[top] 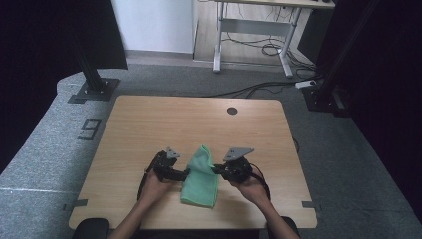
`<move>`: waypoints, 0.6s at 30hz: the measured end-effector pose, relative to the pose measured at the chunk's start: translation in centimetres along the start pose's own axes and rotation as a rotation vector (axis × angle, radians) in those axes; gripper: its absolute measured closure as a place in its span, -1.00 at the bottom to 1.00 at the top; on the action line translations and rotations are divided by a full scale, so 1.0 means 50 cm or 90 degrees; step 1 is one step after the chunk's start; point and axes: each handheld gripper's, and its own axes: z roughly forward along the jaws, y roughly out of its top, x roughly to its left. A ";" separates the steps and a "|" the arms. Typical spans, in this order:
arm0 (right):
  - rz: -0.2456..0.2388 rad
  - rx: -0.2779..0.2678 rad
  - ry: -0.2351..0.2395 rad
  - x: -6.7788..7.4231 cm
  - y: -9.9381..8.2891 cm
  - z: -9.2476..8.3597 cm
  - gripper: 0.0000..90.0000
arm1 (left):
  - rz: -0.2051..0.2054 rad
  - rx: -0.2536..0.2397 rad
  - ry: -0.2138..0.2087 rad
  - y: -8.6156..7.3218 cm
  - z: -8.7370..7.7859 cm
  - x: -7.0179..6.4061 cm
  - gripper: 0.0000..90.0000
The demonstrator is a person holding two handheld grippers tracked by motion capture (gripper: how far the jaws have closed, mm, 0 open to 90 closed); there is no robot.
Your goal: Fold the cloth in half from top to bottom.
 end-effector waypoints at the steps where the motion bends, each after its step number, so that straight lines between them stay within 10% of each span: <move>1: 0.000 0.000 0.000 0.000 0.000 0.000 0.84 | 0.000 0.000 0.000 0.000 0.000 0.000 -0.88; 18: 0.019 0.062 0.046 0.043 -0.087 0.056 0.82 | 0.010 -0.003 -0.021 -0.002 -0.002 0.006 -0.88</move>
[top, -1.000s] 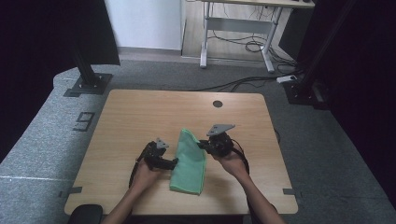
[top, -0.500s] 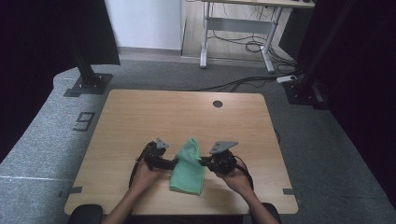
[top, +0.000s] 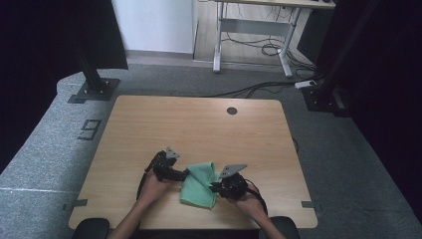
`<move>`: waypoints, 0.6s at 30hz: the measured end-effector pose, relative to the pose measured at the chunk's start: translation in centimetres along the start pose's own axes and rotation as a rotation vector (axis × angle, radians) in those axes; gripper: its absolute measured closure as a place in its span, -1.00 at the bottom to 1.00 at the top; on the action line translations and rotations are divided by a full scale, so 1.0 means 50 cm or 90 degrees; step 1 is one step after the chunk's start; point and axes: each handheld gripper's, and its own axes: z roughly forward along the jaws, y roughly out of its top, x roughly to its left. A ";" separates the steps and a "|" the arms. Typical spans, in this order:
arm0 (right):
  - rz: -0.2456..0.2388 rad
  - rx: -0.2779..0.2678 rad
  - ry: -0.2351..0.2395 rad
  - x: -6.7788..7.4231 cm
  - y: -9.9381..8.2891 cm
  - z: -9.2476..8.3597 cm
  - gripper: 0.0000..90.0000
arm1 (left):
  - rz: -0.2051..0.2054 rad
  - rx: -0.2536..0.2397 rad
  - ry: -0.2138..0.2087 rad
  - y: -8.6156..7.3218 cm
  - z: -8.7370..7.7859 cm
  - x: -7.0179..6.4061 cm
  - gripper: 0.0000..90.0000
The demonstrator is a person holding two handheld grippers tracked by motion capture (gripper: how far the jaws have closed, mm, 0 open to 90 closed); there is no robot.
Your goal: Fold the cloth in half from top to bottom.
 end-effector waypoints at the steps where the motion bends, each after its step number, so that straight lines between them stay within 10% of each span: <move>1: 0.001 0.004 0.001 0.001 -0.003 0.005 0.82 | 0.003 0.000 -0.007 0.000 -0.001 0.001 -0.89; 10: 0.021 0.003 0.015 -0.002 -0.014 0.014 0.81 | 0.030 0.038 -0.056 0.012 -0.032 0.000 -0.90; 18: 0.052 -0.010 0.032 -0.012 -0.019 0.016 0.78 | 0.032 -0.004 -0.094 0.057 -0.078 -0.008 -0.91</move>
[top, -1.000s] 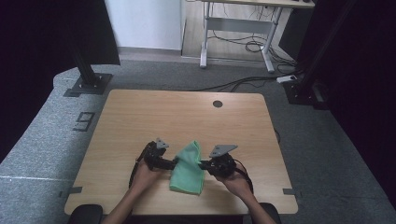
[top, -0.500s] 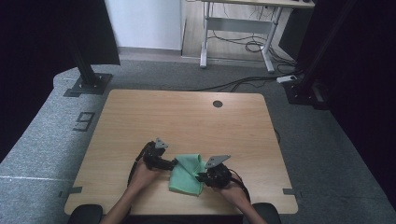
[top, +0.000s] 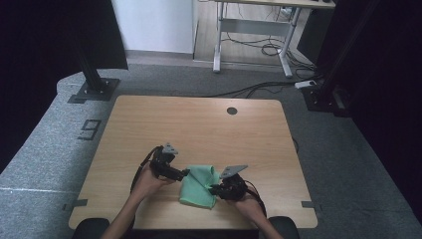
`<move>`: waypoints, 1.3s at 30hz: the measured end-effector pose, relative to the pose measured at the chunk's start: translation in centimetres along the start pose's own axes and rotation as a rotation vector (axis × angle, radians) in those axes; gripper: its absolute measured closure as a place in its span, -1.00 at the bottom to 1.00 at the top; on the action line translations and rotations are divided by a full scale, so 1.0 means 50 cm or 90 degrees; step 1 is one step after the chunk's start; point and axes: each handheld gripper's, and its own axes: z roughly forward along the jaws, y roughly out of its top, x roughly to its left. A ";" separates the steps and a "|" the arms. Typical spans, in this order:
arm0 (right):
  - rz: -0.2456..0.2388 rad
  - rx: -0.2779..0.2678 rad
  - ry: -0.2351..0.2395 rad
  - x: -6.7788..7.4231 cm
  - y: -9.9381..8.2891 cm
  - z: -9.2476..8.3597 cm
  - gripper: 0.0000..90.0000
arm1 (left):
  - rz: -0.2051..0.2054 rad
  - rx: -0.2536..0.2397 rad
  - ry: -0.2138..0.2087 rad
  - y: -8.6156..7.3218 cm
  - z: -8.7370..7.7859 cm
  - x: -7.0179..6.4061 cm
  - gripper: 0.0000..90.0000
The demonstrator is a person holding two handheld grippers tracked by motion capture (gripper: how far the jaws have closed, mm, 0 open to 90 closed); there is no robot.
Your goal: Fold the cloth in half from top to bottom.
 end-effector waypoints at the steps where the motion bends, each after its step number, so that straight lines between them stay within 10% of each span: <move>1: 0.004 -0.001 0.002 -0.001 -0.001 0.000 0.77 | 0.007 -0.005 -0.007 0.007 -0.004 -0.004 -0.83; 18: 0.025 -0.012 0.010 -0.003 -0.006 -0.002 0.70 | 0.090 0.002 -0.107 0.144 0.023 -0.104 -0.26; 29: 0.031 -0.012 0.002 -0.007 -0.010 -0.004 0.66 | 0.114 0.082 -0.124 0.140 0.041 -0.116 0.84; 39: 0.007 -0.017 -0.007 0.004 -0.007 -0.010 0.44 | 0.113 0.067 -0.116 0.104 -0.012 -0.111 0.89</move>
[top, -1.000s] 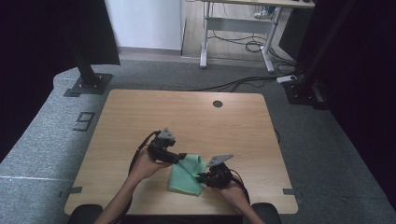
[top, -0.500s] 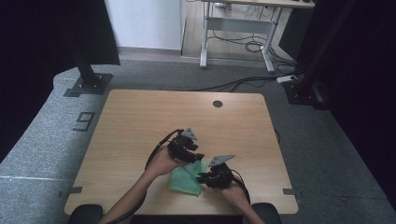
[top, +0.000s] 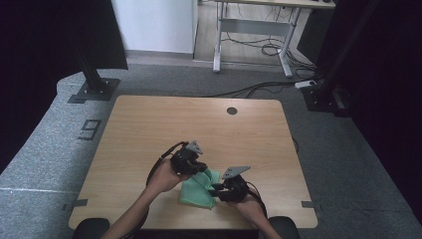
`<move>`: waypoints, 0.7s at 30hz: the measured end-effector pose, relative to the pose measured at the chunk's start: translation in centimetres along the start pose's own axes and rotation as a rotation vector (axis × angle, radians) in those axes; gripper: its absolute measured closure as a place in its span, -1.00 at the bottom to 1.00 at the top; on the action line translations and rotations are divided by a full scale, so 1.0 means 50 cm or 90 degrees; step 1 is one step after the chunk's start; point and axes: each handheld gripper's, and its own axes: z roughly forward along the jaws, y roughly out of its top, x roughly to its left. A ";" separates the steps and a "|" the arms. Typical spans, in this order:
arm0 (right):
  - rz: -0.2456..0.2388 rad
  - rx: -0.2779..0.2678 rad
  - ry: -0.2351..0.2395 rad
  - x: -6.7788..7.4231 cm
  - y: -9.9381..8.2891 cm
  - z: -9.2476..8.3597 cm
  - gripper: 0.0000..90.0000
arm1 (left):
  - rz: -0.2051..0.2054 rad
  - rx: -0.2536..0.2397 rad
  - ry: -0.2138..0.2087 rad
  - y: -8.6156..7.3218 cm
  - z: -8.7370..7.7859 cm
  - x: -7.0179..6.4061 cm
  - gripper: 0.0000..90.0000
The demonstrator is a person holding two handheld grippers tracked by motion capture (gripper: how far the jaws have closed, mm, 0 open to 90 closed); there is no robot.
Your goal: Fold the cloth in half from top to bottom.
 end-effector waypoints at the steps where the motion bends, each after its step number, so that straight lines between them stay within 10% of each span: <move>1: 0.001 0.000 0.000 0.002 0.000 -0.002 0.39 | -0.003 -0.003 -0.001 -0.009 -0.006 -0.001 0.89; 21: 0.010 -0.038 -0.005 -0.013 -0.009 -0.059 -0.24 | -0.015 0.021 -0.008 -0.130 -0.034 -0.031 0.78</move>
